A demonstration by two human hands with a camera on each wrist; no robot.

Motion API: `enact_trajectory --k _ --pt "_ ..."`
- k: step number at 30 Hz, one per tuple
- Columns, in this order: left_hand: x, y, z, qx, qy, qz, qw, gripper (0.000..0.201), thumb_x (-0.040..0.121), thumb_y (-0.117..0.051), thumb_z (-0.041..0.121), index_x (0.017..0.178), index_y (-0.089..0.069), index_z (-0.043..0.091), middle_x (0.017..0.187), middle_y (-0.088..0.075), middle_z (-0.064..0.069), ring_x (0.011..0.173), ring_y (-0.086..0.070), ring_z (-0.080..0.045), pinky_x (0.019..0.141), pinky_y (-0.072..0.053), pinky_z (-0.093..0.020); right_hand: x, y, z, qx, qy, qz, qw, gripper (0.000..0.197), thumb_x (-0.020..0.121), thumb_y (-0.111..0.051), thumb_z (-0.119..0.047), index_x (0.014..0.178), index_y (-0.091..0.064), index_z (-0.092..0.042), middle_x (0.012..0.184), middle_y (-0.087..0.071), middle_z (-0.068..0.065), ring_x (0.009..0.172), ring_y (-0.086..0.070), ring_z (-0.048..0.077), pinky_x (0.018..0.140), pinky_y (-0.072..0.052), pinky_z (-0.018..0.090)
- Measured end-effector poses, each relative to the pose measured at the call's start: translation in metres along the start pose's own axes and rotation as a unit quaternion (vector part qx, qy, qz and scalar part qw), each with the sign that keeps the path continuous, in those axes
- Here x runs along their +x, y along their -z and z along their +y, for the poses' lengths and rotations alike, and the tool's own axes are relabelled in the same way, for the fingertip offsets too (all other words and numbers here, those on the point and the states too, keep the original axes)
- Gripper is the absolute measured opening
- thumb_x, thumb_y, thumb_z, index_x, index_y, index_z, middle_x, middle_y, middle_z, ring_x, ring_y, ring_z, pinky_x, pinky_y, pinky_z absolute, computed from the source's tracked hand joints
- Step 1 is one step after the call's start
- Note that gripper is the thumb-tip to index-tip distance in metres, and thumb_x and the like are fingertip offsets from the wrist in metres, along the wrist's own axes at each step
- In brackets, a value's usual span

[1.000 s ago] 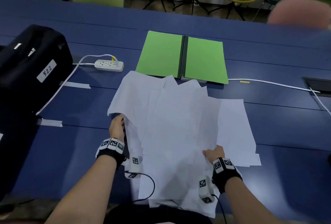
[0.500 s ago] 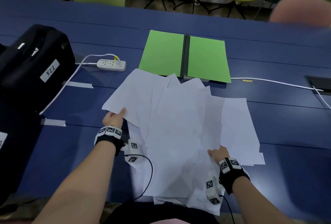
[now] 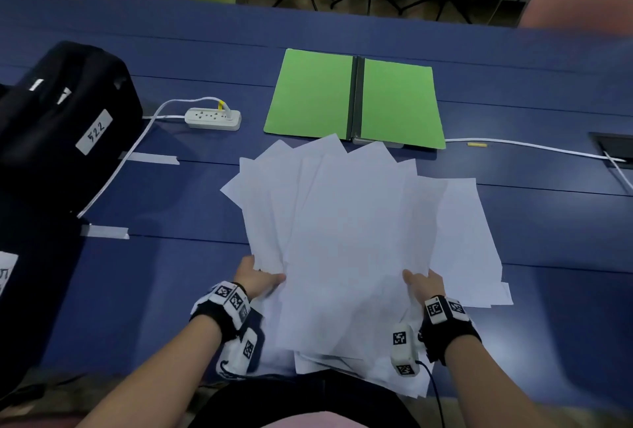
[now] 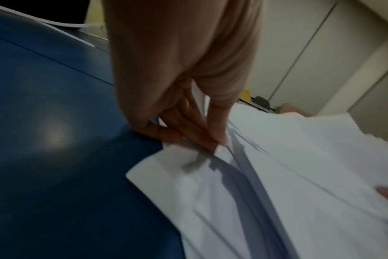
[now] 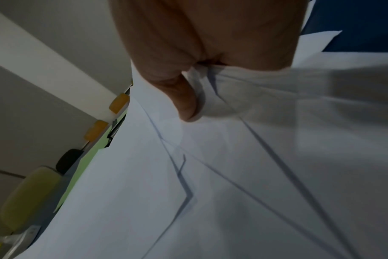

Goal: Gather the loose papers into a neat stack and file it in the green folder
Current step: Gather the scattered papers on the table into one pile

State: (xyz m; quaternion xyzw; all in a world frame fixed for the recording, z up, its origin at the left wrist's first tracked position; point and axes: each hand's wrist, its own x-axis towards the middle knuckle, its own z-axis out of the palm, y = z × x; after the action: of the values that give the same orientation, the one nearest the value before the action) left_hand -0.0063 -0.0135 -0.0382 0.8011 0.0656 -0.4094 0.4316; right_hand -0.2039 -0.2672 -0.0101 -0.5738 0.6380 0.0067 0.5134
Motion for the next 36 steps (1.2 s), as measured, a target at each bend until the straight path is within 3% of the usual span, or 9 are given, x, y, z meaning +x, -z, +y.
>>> enact_trajectory --k 2,6,9,13,18,23,29,32,36 --pt "0.001 0.016 0.005 -0.062 -0.009 -0.025 0.998 0.052 0.068 -0.084 0.012 0.113 -0.06 0.004 0.104 -0.067 -0.008 0.093 -0.065 -0.024 0.088 -0.054 -0.038 0.001 0.0 0.001 -0.004 0.006 0.002 1.0 0.034 0.091 -0.049 -0.002 0.123 -0.054 0.01 0.116 -0.061 0.025 0.091 -0.053 0.028 0.075 -0.037 0.028" --pt "0.015 0.053 0.012 -0.249 -0.008 0.077 0.965 0.028 0.081 -0.073 0.014 0.105 -0.065 0.004 0.087 -0.068 -0.01 0.066 -0.066 -0.015 0.063 -0.055 -0.027 0.011 0.005 0.004 0.001 0.006 0.026 1.0 0.034 0.087 -0.05 -0.001 0.118 -0.059 0.006 0.111 -0.064 0.024 0.093 -0.058 0.033 0.081 -0.045 0.035" --pt "0.023 0.053 0.01 -0.086 -0.04 0.115 0.989 0.031 0.077 -0.074 0.002 0.107 -0.064 -0.002 0.097 -0.07 -0.016 0.083 -0.066 -0.025 0.082 -0.054 -0.036 0.014 0.008 0.003 -0.002 0.014 0.029 0.999 0.031 0.086 -0.05 0.0 0.115 -0.06 0.006 0.111 -0.064 0.024 0.09 -0.057 0.032 0.082 -0.046 0.036" --pt "0.026 0.032 0.009 0.083 -0.078 0.151 0.982 0.028 0.071 -0.079 0.008 0.097 -0.069 0.002 0.089 -0.069 -0.012 0.085 -0.066 -0.028 0.082 -0.053 -0.033 0.017 0.012 -0.002 0.027 0.025 0.044 0.998 0.029 0.087 -0.048 -0.001 0.113 -0.061 0.006 0.102 -0.064 0.021 0.084 -0.055 0.03 0.077 -0.045 0.034" --pt "0.018 0.002 0.007 0.078 -0.105 0.126 0.983 0.031 0.073 -0.079 0.01 0.101 -0.065 0.007 0.093 -0.065 -0.007 0.088 -0.061 -0.022 0.085 -0.051 -0.031 0.018 0.018 0.0 0.028 0.033 0.045 0.998 0.027 0.088 -0.047 0.0 0.111 -0.06 0.007 0.093 -0.058 0.017 0.083 -0.054 0.03 0.077 -0.045 0.036" --pt "0.015 -0.002 0.013 -0.046 -0.081 0.105 0.99 0.032 0.075 -0.079 0.014 0.099 -0.061 0.006 0.091 -0.068 -0.009 0.083 -0.064 -0.023 0.082 -0.053 -0.034 0.022 0.025 0.009 0.043 0.017 0.053 0.998 0.029 0.088 -0.047 0.0 0.113 -0.06 0.009 0.095 -0.06 0.02 0.083 -0.054 0.029 0.074 -0.042 0.032" --pt "0.01 -0.023 0.014 0.104 -0.092 0.068 0.988 0.026 0.071 -0.081 0.016 0.083 -0.066 -0.001 0.084 -0.07 -0.013 0.074 -0.06 -0.022 0.07 -0.049 -0.03 0.028 0.024 0.011 0.071 0.006 0.048 0.996 0.032 0.088 -0.05 -0.003 0.117 -0.061 0.004 0.105 -0.065 0.021 0.085 -0.056 0.028 0.08 -0.047 0.035" --pt "0.007 -0.013 0.007 0.057 -0.084 0.123 0.987 0.025 0.072 -0.08 0.012 0.09 -0.066 0.001 0.094 -0.073 -0.015 0.083 -0.066 -0.024 0.076 -0.051 -0.03 0.034 0.037 0.013 0.074 0.009 0.059 0.995 0.034 0.089 -0.05 -0.004 0.121 -0.058 0.004 0.115 -0.063 0.023 0.092 -0.057 0.03 0.091 -0.046 0.038" --pt "-0.003 -0.018 0.008 0.033 -0.102 0.055 0.993 0.049 0.069 -0.084 0.017 0.11 -0.06 0.008 0.106 -0.069 -0.006 0.098 -0.065 -0.025 0.088 -0.052 -0.035 0.031 0.04 0.014 0.034 0.015 0.024 0.999 0.034 0.091 -0.05 -0.004 0.123 -0.056 0.006 0.123 -0.061 0.024 0.099 -0.058 0.033 0.091 -0.045 0.037"
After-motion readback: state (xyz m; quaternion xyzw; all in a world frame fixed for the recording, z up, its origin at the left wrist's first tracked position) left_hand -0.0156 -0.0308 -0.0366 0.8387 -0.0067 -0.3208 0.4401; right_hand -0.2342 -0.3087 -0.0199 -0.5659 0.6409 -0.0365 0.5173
